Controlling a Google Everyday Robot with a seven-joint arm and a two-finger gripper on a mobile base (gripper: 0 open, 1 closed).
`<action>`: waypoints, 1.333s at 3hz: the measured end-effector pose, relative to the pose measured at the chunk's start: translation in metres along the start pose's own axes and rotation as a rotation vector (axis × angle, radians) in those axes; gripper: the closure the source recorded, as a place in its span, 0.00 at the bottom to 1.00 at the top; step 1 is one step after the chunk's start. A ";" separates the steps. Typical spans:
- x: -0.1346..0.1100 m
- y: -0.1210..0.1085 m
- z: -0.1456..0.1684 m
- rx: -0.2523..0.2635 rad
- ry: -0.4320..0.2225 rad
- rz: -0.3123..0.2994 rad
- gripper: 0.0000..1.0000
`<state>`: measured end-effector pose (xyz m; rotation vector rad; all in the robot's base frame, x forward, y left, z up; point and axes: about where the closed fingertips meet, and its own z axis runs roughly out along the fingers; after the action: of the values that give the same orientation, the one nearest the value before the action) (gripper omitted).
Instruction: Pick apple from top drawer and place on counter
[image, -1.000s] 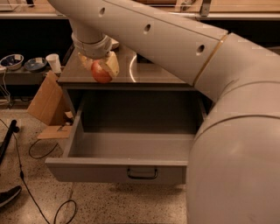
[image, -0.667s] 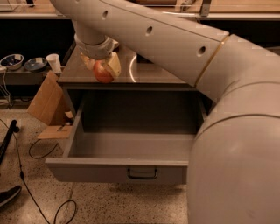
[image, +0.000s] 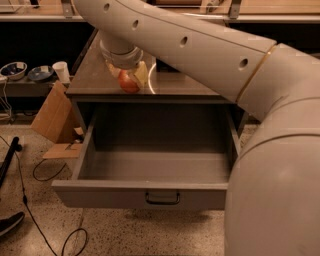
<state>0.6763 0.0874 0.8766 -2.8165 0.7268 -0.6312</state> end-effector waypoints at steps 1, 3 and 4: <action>0.015 0.006 0.003 0.010 0.060 0.062 1.00; 0.039 0.003 0.010 0.032 0.109 0.108 1.00; 0.044 0.000 0.016 0.033 0.091 0.104 0.85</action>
Offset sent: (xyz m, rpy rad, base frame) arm 0.0380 -0.0280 0.0110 0.0365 -0.1475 -0.1567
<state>0.7186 0.0667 0.8778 -2.7145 0.8648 -0.7506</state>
